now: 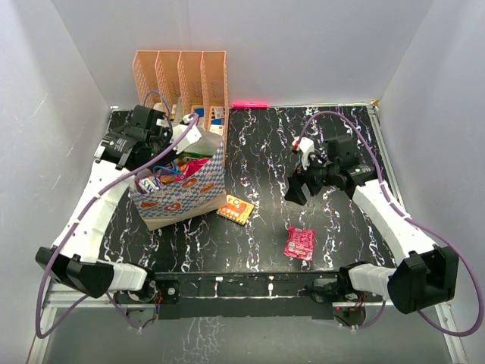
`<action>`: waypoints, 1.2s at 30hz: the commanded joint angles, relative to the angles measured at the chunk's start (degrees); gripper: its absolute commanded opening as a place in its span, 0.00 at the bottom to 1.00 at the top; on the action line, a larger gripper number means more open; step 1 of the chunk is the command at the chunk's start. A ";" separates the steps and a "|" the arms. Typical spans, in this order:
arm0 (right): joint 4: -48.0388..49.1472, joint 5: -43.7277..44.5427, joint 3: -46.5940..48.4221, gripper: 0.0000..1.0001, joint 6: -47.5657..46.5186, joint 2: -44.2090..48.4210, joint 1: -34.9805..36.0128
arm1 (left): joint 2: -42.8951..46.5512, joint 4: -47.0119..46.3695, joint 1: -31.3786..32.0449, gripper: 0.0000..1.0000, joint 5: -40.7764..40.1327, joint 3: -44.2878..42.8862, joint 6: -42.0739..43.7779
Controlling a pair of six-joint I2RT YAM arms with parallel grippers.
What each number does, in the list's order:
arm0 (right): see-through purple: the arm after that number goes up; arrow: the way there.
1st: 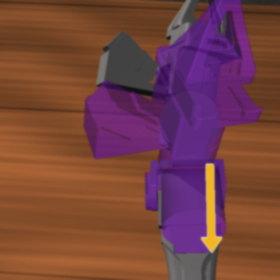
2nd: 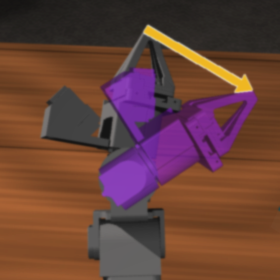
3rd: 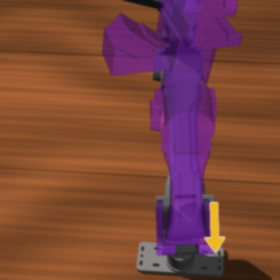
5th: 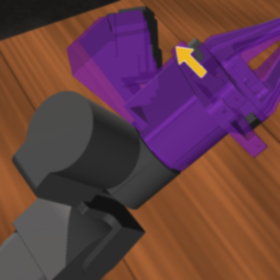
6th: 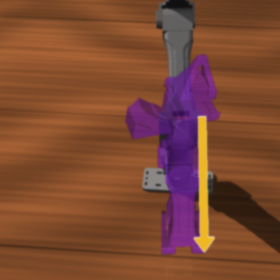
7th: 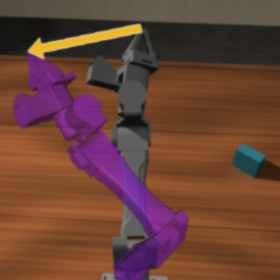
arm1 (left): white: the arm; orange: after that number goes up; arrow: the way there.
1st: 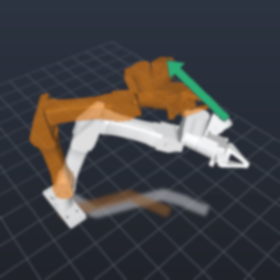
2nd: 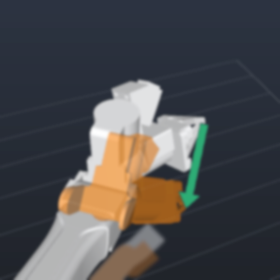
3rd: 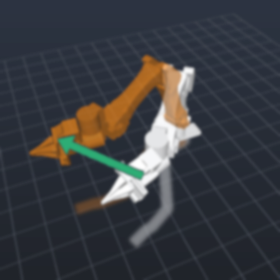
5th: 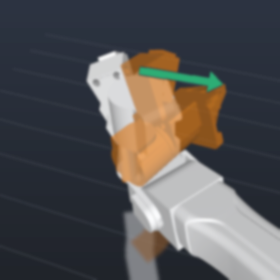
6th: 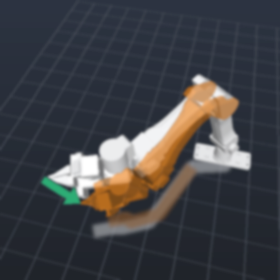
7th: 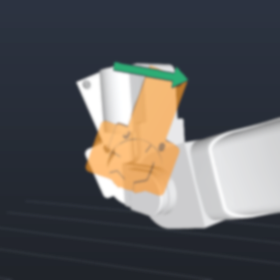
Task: Place the snacks into the paper bag
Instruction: Place the snack in the paper bag, then move the snack to the center of the board.
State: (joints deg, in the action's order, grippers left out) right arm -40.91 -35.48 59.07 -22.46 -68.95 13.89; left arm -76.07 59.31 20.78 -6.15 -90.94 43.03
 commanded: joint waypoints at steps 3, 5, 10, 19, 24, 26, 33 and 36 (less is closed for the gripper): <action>1.80 1.12 -0.99 0.86 -0.79 1.74 0.44 | -0.20 0.06 -0.12 0.36 -4.61 0.38 -1.52; 1.96 1.09 -1.33 0.87 -0.83 2.04 0.40 | -0.30 0.15 -0.12 0.41 -4.76 0.41 -1.63; 1.97 1.79 -1.91 0.87 -0.97 2.31 0.50 | 0.33 -0.57 -0.07 0.48 -5.36 0.07 -1.55; 0.03 4.68 -3.02 0.87 -4.11 1.33 1.18 | 1.33 -2.50 -0.12 0.58 -4.31 -0.88 -2.70; -3.04 7.01 -4.34 0.87 -8.79 0.86 1.81 | 2.22 -5.15 -0.10 0.69 -4.16 -1.49 -3.25; -5.20 7.93 -4.90 0.88 -11.68 0.59 2.11 | 2.89 -6.78 -0.12 0.76 -4.03 -1.08 -3.05; -10.80 11.82 -8.56 0.88 -20.15 0.29 4.80 | 4.91 -15.77 -0.11 0.98 -7.73 2.25 -3.61; -9.80 14.02 -10.82 0.89 -21.14 1.42 7.24 | 4.55 -18.14 -0.10 0.98 -10.38 2.70 -4.32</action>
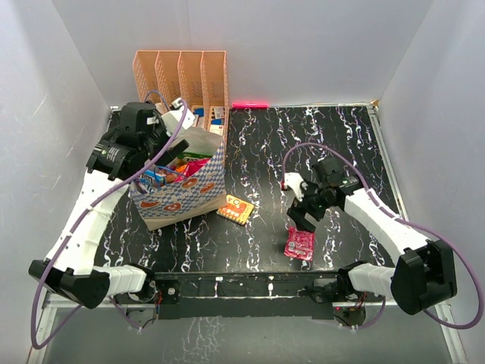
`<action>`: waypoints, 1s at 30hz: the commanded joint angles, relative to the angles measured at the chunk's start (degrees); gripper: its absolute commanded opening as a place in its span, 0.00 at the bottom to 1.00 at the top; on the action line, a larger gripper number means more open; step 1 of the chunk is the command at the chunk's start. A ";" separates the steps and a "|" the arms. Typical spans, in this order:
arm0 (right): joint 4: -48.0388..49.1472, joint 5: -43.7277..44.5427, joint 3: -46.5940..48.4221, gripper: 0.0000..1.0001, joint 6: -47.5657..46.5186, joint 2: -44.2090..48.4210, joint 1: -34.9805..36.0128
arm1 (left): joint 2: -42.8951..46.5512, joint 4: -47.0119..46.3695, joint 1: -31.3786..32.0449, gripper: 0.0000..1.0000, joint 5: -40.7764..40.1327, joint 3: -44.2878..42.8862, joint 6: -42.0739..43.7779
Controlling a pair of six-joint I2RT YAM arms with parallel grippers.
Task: Place the snacks into the paper bag
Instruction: Move the snack to the center of the board.
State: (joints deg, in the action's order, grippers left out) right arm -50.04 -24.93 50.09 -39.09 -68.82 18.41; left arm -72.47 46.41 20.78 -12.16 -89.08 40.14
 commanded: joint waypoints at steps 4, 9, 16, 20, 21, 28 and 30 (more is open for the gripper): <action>1.54 6.38 -5.24 0.91 -4.97 3.73 6.72 | 1.15 -8.64 -0.20 0.98 -6.69 2.11 -1.23; 2.92 8.51 -7.84 0.93 -4.59 5.43 11.57 | 1.14 -10.33 -1.13 0.98 -6.04 0.74 -2.78; 8.86 16.56 -14.29 0.98 -1.40 3.38 21.05 | -0.45 -12.25 -3.04 0.98 -5.24 -2.31 -5.26; 13.36 21.01 -17.60 0.99 -0.52 2.80 25.09 | -0.96 -12.09 -3.57 0.98 -4.56 -2.78 -5.66; 14.01 21.52 -17.85 0.99 -0.47 2.53 25.34 | -1.00 -11.86 -3.74 0.98 -4.30 -2.72 -5.81; 14.82 21.27 -18.11 0.99 -0.89 1.91 25.35 | -0.60 -11.37 -4.08 0.98 -2.79 -1.83 -5.80; 15.08 20.47 -18.35 0.99 -1.41 2.53 24.88 | -0.38 -11.26 -4.03 0.98 -2.37 -1.50 -5.87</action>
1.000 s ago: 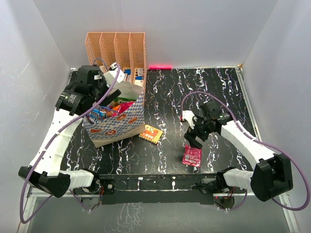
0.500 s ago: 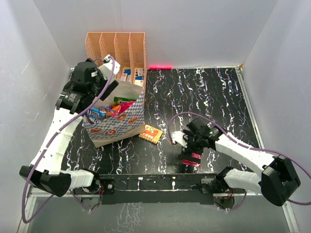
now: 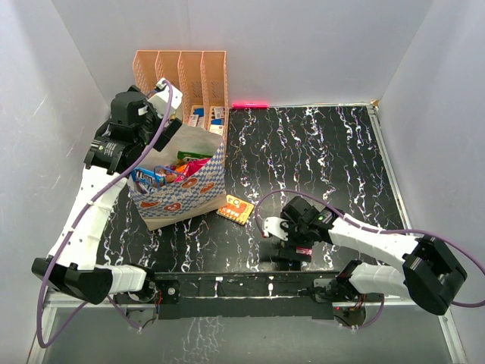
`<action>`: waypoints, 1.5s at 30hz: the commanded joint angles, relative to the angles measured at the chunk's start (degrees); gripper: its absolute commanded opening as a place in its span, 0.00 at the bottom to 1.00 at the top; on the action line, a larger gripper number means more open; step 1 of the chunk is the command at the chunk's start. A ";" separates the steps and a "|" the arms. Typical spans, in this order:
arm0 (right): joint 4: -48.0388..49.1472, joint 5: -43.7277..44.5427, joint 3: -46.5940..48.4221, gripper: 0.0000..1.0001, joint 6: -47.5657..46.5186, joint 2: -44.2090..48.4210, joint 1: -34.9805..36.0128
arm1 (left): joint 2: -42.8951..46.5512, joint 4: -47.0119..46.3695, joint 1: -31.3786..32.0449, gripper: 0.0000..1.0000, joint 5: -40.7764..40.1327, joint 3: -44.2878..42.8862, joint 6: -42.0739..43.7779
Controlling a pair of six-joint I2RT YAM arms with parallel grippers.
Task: Place the snacks into the paper bag
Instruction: Move the snack to the center of the board.
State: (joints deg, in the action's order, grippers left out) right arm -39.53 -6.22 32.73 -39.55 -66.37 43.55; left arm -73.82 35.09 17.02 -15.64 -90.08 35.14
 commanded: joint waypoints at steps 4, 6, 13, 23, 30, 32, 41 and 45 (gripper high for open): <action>4.78 -0.69 -0.21 0.98 -2.13 0.01 -2.56 | 1.80 0.09 -0.32 0.98 1.23 0.29 -0.69; 5.24 -1.63 0.79 0.98 -2.66 -0.67 -3.90 | 2.27 0.18 -0.32 0.98 1.27 0.48 -0.67; 10.37 -3.56 5.63 0.98 -2.18 -8.90 -10.15 | 3.49 -0.53 -0.32 0.98 0.78 1.71 -0.33; 11.38 -10.77 14.16 0.97 6.12 -14.20 -19.93 | 3.48 -0.73 -5.92 0.98 3.19 0.35 -6.84; 10.41 -10.42 13.25 0.98 6.16 -15.06 -23.99 | 2.97 -0.14 -6.74 0.98 5.33 0.08 -7.57; 10.36 -10.64 12.88 0.98 6.24 -15.19 -24.65 | 2.82 -0.04 -6.83 0.99 5.73 0.08 -7.67; 11.20 -9.72 11.19 0.93 4.48 -17.45 -26.55 | 2.75 0.52 -6.82 0.98 7.50 -0.62 -8.23; 11.56 -9.53 10.24 0.86 4.04 -18.05 -27.47 | 3.19 0.52 -6.82 0.98 9.03 -0.47 -9.01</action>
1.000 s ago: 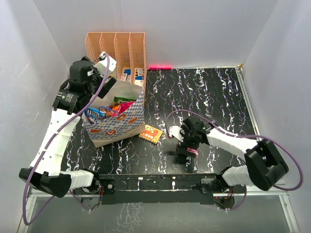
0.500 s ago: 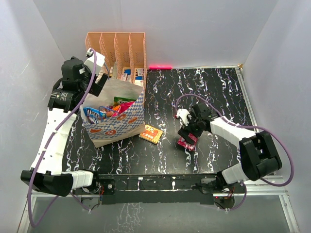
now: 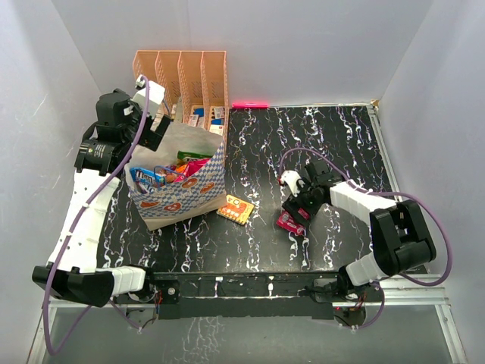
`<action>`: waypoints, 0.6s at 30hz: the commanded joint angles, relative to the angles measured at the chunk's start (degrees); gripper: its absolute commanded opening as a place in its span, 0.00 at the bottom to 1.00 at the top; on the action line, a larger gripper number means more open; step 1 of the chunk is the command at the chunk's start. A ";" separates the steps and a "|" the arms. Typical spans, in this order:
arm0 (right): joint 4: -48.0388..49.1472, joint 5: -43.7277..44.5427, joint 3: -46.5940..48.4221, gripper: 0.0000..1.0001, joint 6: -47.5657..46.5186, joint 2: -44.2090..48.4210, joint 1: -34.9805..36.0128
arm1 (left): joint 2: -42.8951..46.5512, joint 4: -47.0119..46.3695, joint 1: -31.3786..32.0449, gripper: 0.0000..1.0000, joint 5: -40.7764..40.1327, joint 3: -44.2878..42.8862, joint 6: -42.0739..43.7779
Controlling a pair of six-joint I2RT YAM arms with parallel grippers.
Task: Place the snacks into the paper bag
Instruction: Move the snack to the center of the board, then pick up the snack from the center of the board.
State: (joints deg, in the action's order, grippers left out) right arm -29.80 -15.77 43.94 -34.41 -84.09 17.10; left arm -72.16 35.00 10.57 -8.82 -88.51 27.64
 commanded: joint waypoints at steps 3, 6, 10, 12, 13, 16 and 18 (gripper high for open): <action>1.92 -0.33 -1.54 0.81 -1.54 -0.37 -1.57 | 1.72 0.43 -0.37 0.98 4.40 -1.85 -2.55; 2.19 -0.94 -2.08 0.76 -1.62 -0.13 -1.87 | 1.67 0.35 -0.38 0.98 6.89 -1.59 -3.32; 1.99 -1.87 -2.11 0.67 -1.14 0.52 -2.49 | 1.58 0.18 -0.37 0.98 8.11 -1.41 -3.38; 1.73 -2.17 -1.90 0.64 -1.02 1.06 -2.89 | 1.63 0.19 -0.42 0.98 8.12 -1.32 -3.25; 1.63 -2.55 -1.75 0.63 -1.02 1.19 -3.21 | 1.66 0.16 -0.38 0.98 8.12 -1.25 -3.17; 0.62 -4.39 -0.66 0.58 -0.99 1.36 -4.67 | 1.84 0.15 -0.37 0.98 8.07 -1.01 -2.88; -0.15 -5.78 0.19 0.55 -1.05 0.75 -5.69 | 1.87 0.23 -0.45 0.99 8.07 -0.96 -2.77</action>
State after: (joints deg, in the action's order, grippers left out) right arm -28.91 -19.42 43.24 -34.63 -84.03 13.30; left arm -72.16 34.98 10.55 -1.91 -88.51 25.26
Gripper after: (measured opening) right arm 0.578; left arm 0.983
